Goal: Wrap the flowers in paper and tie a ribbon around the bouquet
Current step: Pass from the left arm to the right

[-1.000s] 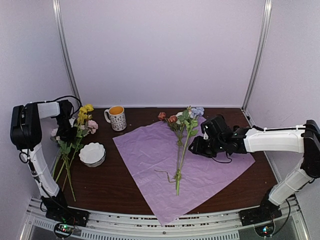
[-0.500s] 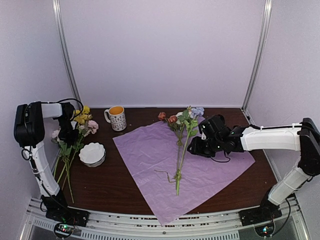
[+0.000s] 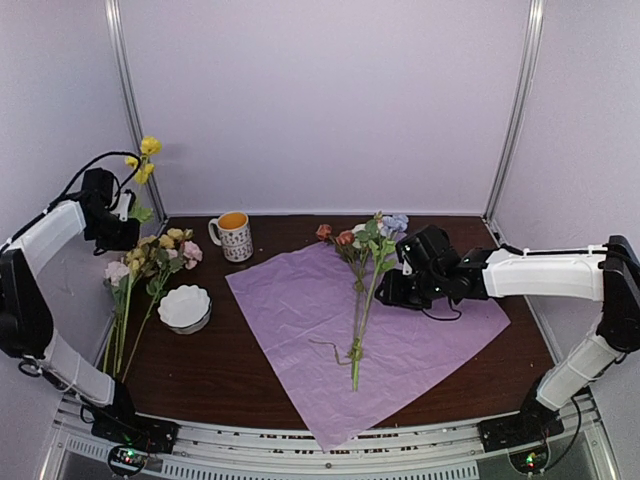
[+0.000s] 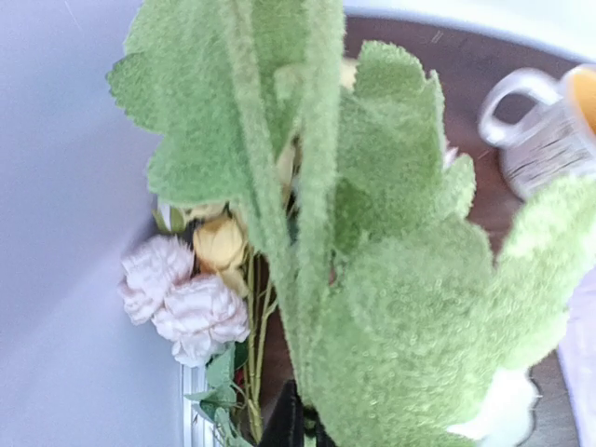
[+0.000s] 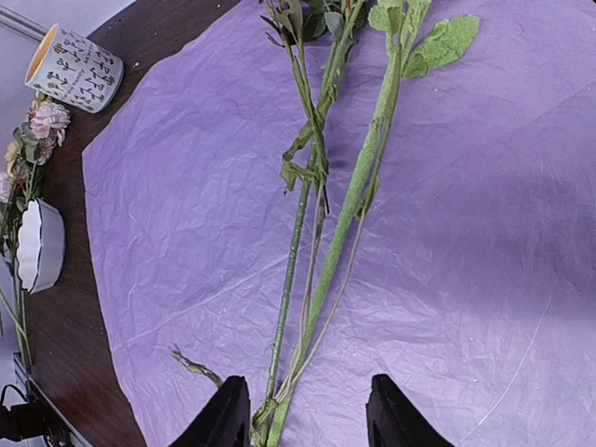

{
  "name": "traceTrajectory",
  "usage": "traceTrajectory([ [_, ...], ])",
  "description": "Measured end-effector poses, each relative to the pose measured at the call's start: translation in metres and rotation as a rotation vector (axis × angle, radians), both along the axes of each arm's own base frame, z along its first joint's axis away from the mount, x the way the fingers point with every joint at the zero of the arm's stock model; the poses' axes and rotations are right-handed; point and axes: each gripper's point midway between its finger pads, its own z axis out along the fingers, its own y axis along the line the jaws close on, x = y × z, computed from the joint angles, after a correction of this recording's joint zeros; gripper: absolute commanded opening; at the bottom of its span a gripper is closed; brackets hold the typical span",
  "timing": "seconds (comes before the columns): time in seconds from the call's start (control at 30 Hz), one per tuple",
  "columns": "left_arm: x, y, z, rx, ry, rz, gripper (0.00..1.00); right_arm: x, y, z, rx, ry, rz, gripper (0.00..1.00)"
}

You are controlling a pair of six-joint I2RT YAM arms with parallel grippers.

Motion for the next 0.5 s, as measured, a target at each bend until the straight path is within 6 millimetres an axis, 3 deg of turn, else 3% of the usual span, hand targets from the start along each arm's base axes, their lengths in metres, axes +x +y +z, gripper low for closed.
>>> traceTrajectory([
  [0.17, -0.008, -0.023, 0.06, -0.058, -0.233, -0.082, 0.0, 0.002, 0.002, 0.012, 0.003, -0.035, 0.02, 0.44],
  [0.3, -0.02, -0.051, 0.124, -0.126, -0.46, -0.193, 0.0, 0.003, 0.007, 0.032, 0.028, -0.095, 0.064, 0.45],
  [0.43, -0.043, -0.108, 0.201, -0.288, -0.71, -0.386, 0.0, -0.003, 0.029, 0.066, 0.097, -0.201, 0.182, 0.46],
  [0.5, -0.054, -0.14, 0.225, -0.393, -0.776, -0.491, 0.0, -0.012, 0.05, 0.093, 0.152, -0.269, 0.28, 0.47],
])
